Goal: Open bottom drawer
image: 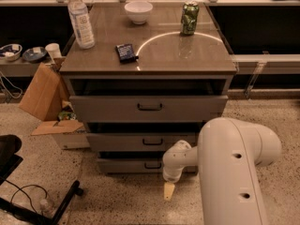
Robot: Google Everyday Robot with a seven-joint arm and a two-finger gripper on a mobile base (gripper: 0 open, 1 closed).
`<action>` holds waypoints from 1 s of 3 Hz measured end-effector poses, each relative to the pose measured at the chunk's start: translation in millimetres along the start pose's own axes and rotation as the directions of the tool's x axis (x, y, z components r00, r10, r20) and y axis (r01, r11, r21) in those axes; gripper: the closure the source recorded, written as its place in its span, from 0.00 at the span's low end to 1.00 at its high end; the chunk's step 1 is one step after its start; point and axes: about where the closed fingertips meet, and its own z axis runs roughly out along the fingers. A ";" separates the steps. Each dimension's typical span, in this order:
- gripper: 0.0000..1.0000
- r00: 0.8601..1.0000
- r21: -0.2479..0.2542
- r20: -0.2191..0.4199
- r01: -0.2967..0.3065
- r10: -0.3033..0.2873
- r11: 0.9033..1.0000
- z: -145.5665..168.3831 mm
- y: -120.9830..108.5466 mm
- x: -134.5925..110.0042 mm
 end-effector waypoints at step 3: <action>0.00 0.999 0.096 0.035 -0.022 0.019 0.995 44.4 -75.9 11.0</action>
Offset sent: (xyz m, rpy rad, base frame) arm 0.0913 -0.0288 -0.0477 0.0264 -0.1270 -0.0341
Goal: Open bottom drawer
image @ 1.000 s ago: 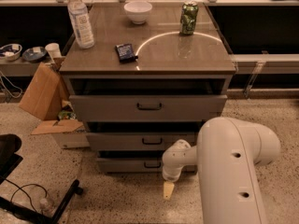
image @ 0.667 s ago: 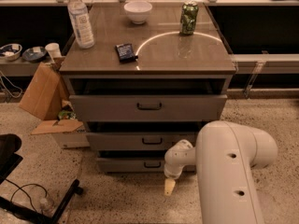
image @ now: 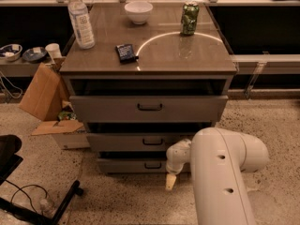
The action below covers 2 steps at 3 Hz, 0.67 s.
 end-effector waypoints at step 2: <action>0.25 1.000 0.012 -0.002 -0.023 0.023 1.000 28.7 -16.5 -6.4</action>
Offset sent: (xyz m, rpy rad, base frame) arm 0.0309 0.0090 -0.0328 -0.0029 -0.0160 -0.0321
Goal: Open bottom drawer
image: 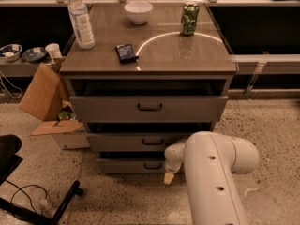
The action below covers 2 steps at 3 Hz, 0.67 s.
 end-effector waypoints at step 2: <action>0.72 0.995 0.055 -0.093 -0.023 0.028 0.998 -59.8 13.1 29.2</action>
Offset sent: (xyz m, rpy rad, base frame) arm -0.1560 -0.0453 0.0734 -0.1815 0.1248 -0.2031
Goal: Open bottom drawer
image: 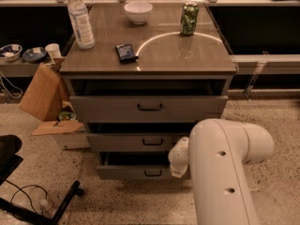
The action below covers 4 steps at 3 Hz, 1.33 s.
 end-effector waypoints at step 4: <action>0.00 0.999 -0.061 0.039 -0.008 0.010 0.998 5.8 69.7 4.2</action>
Offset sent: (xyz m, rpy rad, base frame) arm -0.0604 -0.0153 0.0099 -0.0401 0.0785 -0.0837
